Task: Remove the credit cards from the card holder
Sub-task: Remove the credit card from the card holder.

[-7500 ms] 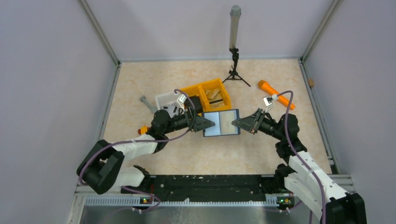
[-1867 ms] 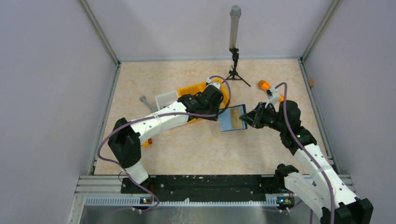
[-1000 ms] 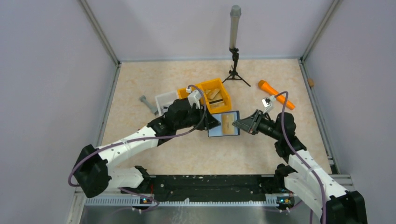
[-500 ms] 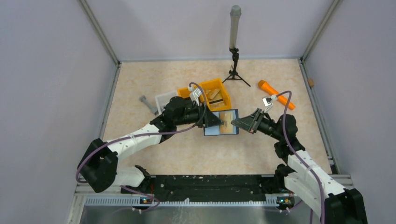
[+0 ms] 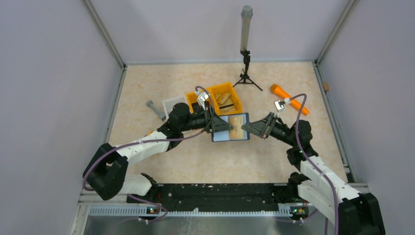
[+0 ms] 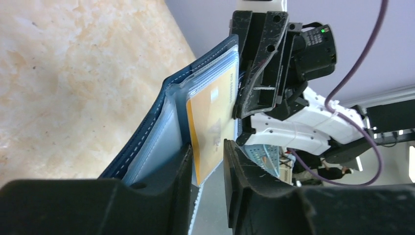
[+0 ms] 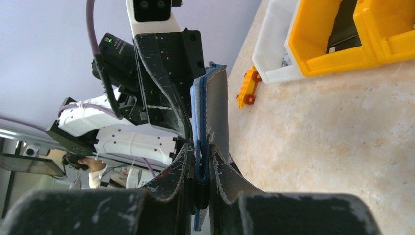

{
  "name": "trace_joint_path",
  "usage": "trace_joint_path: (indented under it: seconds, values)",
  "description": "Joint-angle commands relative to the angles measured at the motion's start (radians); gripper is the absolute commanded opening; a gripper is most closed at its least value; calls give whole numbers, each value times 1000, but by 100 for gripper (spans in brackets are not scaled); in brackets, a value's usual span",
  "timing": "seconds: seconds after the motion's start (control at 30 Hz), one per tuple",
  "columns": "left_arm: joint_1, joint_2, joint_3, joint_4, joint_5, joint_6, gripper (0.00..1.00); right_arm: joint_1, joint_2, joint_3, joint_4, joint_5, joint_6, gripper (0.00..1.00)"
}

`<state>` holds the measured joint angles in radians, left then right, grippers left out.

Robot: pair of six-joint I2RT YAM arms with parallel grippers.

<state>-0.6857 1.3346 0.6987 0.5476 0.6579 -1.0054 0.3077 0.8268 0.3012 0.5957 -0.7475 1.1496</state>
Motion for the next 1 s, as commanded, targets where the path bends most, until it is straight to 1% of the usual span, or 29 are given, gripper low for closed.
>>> trace_joint_path:
  seconds: [0.0, 0.07, 0.17, 0.2, 0.27, 0.33, 0.47, 0.53, 0.6, 0.8, 0.87, 0.97]
  values:
    - [-2, -20, -8, 243, 80, -74, 30, 9, -1, 5, 53, -23, -3, 0]
    - [-2, -21, -11, 271, 85, -86, 27, 9, -1, 7, 52, -25, -3, 0]
    - [-3, -24, -25, 356, 92, -114, 14, 9, -1, 7, 51, -27, -3, 0]
    - [-2, -27, -31, 384, 96, -121, 11, 9, -2, 7, 49, -27, -2, 0]
    - [-2, -32, -29, 404, 107, -130, 11, 8, -5, 7, 50, -28, -3, 0]
    - [-2, -34, -20, 403, 122, -135, 13, 8, -5, 6, 49, -29, -2, 0]
    - [-4, -27, -15, 428, 144, -150, 22, 9, -3, 8, 50, -35, -5, 0]
    - [-5, -13, -13, 456, 154, -168, 24, 8, -1, 9, 53, -41, -4, 0]
    - [-7, 2, -10, 482, 160, -182, 21, 9, -2, 10, 57, -45, -2, 0]
    - [3, -8, -26, 480, 157, -173, 5, 7, -26, 19, 21, -29, -12, 0]
    - [12, -27, -34, 467, 157, -164, 2, 7, -34, 24, 5, -23, -20, 0]
    - [17, -52, -40, 449, 158, -152, 1, 6, -35, 27, 2, -24, -21, 0]
